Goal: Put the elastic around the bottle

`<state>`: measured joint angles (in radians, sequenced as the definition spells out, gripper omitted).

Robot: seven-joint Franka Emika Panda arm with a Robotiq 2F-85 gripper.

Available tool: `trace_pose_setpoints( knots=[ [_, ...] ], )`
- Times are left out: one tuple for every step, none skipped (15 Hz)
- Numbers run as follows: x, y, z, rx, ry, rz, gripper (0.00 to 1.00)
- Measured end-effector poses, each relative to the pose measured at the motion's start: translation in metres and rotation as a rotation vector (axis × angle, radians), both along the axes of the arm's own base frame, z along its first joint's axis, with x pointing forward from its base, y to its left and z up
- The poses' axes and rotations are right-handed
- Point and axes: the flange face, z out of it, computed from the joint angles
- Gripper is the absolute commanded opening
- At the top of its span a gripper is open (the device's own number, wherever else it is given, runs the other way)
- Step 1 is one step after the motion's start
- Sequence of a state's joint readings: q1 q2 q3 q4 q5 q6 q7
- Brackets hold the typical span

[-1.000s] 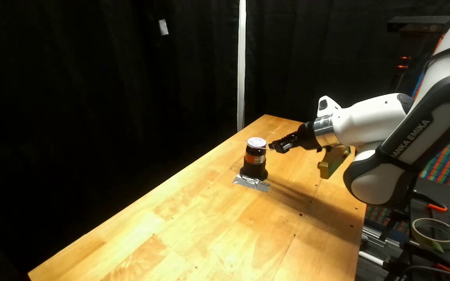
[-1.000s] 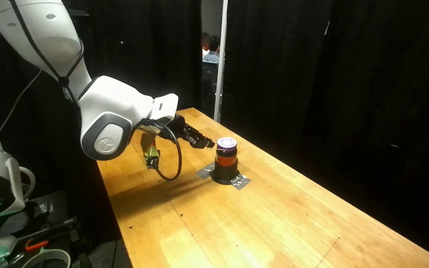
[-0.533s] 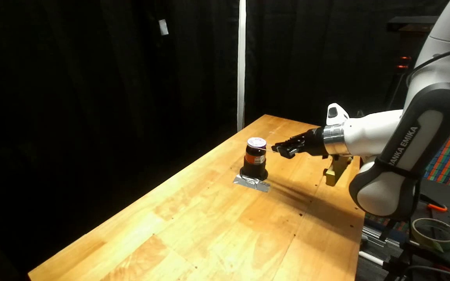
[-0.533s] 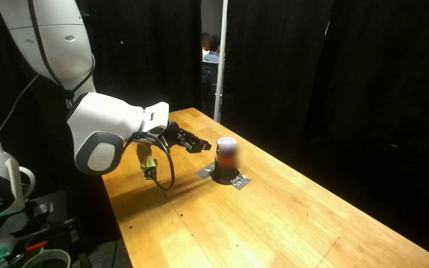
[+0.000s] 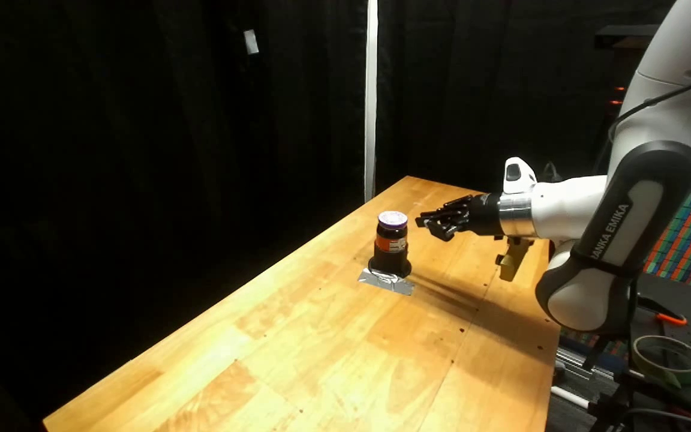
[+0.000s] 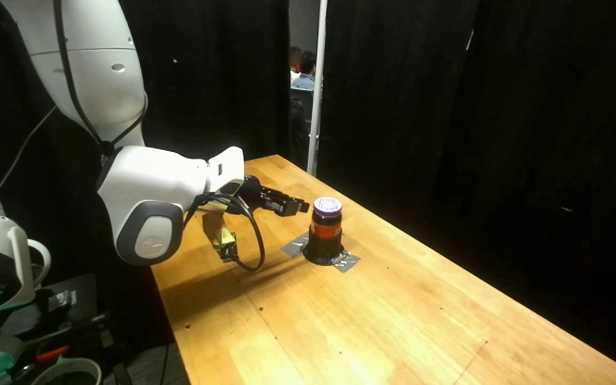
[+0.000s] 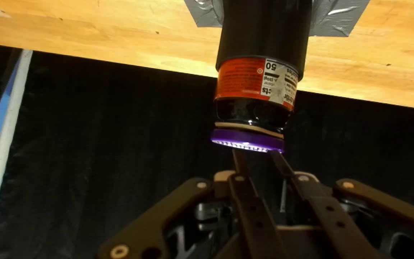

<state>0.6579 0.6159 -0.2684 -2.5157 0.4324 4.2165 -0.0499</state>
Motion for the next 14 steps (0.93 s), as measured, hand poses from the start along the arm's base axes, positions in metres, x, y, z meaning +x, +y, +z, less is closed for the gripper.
trace_pose_setpoints(
  knots=[
    [0.002, 0.001, 0.003, -0.009, -0.006, 0.009, 0.22],
    [0.002, 0.001, 0.005, -0.013, -0.017, 0.016, 0.21],
    [0.001, 0.002, 0.005, -0.016, -0.015, 0.021, 0.22],
    [0.001, 0.002, 0.004, -0.010, -0.009, 0.021, 0.20],
    [-0.001, 0.001, 0.002, 0.003, 0.005, 0.019, 0.21],
    [-0.002, 0.000, 0.001, 0.018, 0.042, 0.013, 0.46],
    [-0.001, -0.002, 0.003, 0.028, 0.098, 0.007, 0.46],
    [0.002, -0.008, 0.008, 0.038, 0.159, -0.005, 0.49],
    [0.003, -0.016, 0.015, 0.042, 0.217, -0.022, 0.56],
    [0.003, -0.025, 0.022, 0.042, 0.273, -0.041, 0.65],
    [0.003, -0.035, 0.029, 0.043, 0.332, -0.060, 0.72],
    [0.002, -0.043, 0.034, 0.047, 0.389, -0.074, 0.81],
    [0.001, -0.052, 0.039, 0.056, 0.452, -0.083, 0.87],
    [0.000, -0.060, 0.042, 0.068, 0.513, -0.086, 0.94]
  ],
)
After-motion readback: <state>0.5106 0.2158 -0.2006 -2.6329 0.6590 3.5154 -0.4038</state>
